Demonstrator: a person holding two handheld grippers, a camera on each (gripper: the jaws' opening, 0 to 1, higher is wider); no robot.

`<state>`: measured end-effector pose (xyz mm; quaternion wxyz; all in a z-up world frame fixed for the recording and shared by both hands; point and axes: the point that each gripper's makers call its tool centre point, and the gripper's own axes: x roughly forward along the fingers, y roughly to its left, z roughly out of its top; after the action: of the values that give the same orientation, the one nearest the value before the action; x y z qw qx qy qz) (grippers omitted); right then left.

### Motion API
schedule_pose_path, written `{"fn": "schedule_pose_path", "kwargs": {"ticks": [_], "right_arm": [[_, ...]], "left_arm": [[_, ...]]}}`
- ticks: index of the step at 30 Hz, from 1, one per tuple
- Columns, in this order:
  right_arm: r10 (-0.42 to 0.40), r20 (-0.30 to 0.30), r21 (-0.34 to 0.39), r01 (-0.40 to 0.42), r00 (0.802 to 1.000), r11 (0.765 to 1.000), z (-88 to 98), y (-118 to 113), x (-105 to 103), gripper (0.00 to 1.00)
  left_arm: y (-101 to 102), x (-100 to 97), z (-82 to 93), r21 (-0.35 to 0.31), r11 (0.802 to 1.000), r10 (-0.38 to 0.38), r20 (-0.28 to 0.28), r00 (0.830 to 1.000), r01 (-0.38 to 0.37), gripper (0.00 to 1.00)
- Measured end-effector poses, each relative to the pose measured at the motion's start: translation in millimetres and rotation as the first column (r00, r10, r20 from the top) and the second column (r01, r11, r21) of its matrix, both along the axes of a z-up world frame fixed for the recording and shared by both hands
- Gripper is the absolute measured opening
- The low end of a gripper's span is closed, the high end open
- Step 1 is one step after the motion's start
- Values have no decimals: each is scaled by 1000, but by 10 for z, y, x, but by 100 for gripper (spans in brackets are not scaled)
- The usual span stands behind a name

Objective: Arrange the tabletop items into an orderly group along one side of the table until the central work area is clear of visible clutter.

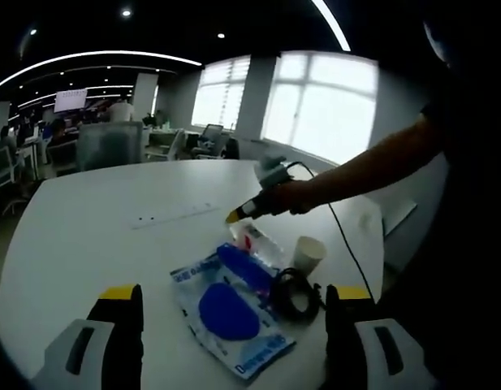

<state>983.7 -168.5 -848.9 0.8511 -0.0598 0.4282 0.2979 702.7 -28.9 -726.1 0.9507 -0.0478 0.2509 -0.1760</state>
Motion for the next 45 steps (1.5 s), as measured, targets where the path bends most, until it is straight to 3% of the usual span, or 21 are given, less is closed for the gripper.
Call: {"fn": "schedule_pose_path", "kwargs": {"ticks": [6, 10, 19, 25, 35, 43, 45], "right_arm": [[-30, -27, -9, 30, 999, 1000, -122, 6, 42, 34], [-55, -46, 2, 55, 997, 998, -161, 44, 60, 29], [-58, -20, -65, 56, 998, 996, -231, 116, 102, 24], [-60, -24, -39, 60, 998, 997, -226, 127, 116, 19], [-48, -9, -16, 48, 999, 999, -137, 145, 121, 18], [-17, 39, 6, 17, 999, 1000, 173, 132, -17, 18], [-11, 53, 17, 11, 999, 1000, 200, 145, 30, 18]], "left_arm": [[134, 25, -38, -10, 999, 36, -4, 999, -36, 90], [194, 33, -84, -11, 999, 47, -12, 999, -47, 90], [244, 48, -119, -14, 998, 63, -22, 998, -64, 89], [254, 37, -137, -17, 998, 67, -29, 997, -68, 89], [244, 37, -126, -15, 998, 56, -23, 998, -57, 89], [149, 9, -85, -16, 999, 28, -10, 1000, -28, 89], [125, 1, -78, -15, 1000, 18, -7, 1000, -18, 89]]}}
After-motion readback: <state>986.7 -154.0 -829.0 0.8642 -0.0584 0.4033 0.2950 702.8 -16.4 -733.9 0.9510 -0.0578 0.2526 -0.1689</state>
